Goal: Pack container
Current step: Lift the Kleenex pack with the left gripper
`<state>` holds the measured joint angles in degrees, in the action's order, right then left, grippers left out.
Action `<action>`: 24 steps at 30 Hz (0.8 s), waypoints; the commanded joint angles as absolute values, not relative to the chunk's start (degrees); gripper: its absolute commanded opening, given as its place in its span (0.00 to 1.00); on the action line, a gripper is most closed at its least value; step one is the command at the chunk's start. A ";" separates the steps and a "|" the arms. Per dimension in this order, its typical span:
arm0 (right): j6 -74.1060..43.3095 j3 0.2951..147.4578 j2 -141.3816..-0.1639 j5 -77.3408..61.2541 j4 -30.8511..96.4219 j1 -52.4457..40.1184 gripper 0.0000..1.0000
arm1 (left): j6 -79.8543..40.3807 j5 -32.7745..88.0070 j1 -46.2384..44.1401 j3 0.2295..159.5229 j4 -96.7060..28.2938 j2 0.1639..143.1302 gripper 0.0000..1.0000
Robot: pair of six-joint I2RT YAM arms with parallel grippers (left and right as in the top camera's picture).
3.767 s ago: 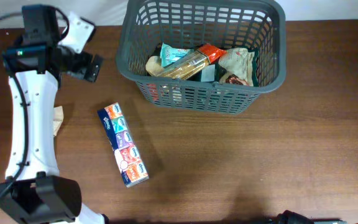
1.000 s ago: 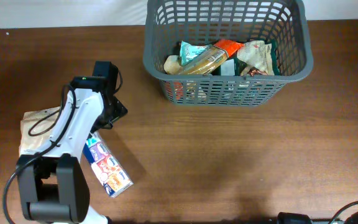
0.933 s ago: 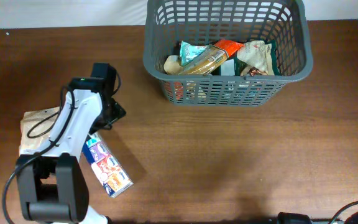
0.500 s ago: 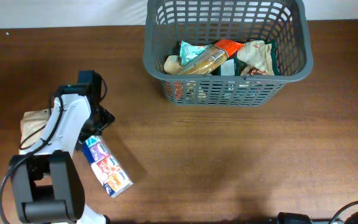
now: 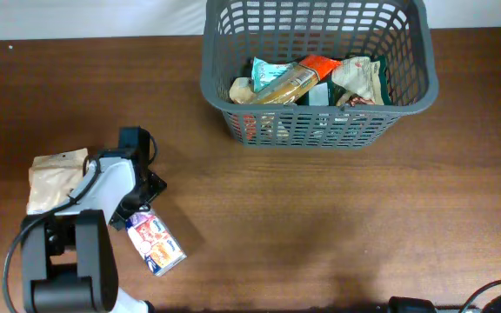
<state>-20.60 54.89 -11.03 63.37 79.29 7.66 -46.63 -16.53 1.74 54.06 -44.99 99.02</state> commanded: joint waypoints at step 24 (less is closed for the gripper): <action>-20.14 54.63 -10.31 63.66 79.05 7.09 0.99 | 12.60 -3.20 1.87 94.89 -25.43 96.18 0.02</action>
